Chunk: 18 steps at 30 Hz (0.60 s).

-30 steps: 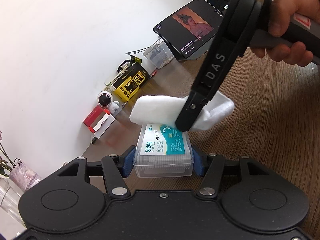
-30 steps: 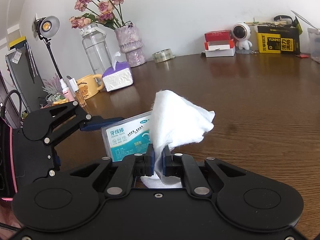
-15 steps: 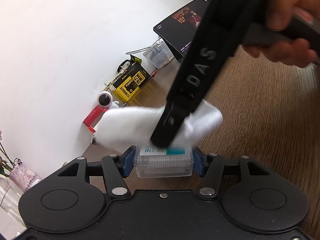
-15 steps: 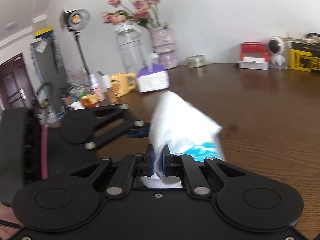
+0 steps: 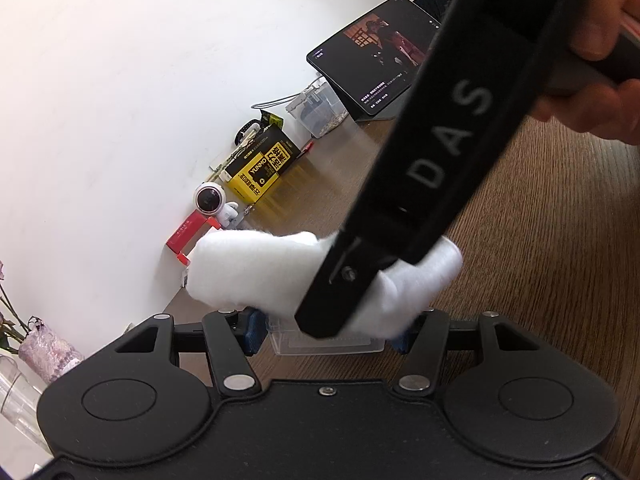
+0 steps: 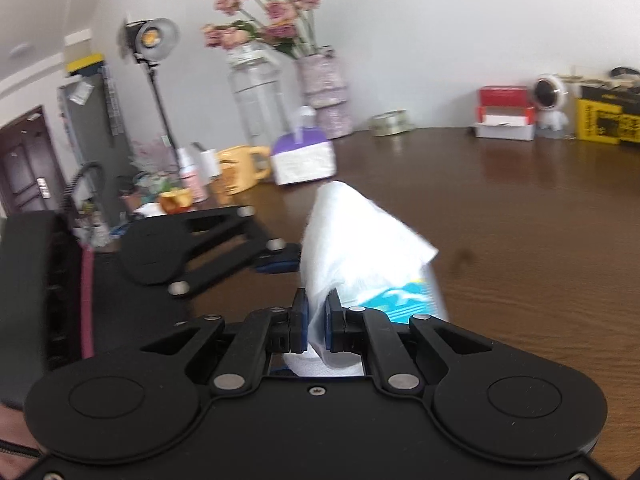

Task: Clean container
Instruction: 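Sweep the tissue over the box lid with the right gripper, then press the tissue down onto the box lid with the right gripper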

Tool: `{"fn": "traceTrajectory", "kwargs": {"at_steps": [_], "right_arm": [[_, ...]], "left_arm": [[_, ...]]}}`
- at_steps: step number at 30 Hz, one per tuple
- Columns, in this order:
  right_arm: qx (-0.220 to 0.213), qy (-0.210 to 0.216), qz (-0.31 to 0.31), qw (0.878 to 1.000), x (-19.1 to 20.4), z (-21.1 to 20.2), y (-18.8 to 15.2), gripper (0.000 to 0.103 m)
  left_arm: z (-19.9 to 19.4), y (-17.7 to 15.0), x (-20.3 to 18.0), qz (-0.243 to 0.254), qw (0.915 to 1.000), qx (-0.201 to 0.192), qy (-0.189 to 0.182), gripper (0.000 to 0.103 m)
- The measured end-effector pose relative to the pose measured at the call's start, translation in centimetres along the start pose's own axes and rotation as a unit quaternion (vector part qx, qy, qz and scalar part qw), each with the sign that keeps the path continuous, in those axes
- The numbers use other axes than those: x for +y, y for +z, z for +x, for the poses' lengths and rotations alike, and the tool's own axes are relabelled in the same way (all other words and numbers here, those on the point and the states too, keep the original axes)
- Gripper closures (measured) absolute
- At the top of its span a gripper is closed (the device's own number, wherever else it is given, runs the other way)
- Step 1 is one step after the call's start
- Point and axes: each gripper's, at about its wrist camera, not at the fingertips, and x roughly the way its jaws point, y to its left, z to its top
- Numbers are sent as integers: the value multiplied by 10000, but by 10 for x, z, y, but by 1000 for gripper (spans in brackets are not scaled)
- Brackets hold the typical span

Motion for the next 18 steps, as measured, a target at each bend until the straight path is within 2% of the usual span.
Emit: {"fn": "traceTrajectory", "kwargs": {"at_steps": [12, 18], "right_arm": [[-21, -114, 237, 9997, -7, -1, -2, 95], [13, 415, -42, 9991, 20, -3, -8, 95]], "left_arm": [[-1, 1, -3, -10, 10000, 7, -6, 47], [-1, 1, -1, -13, 10000, 8, -10, 47]]}}
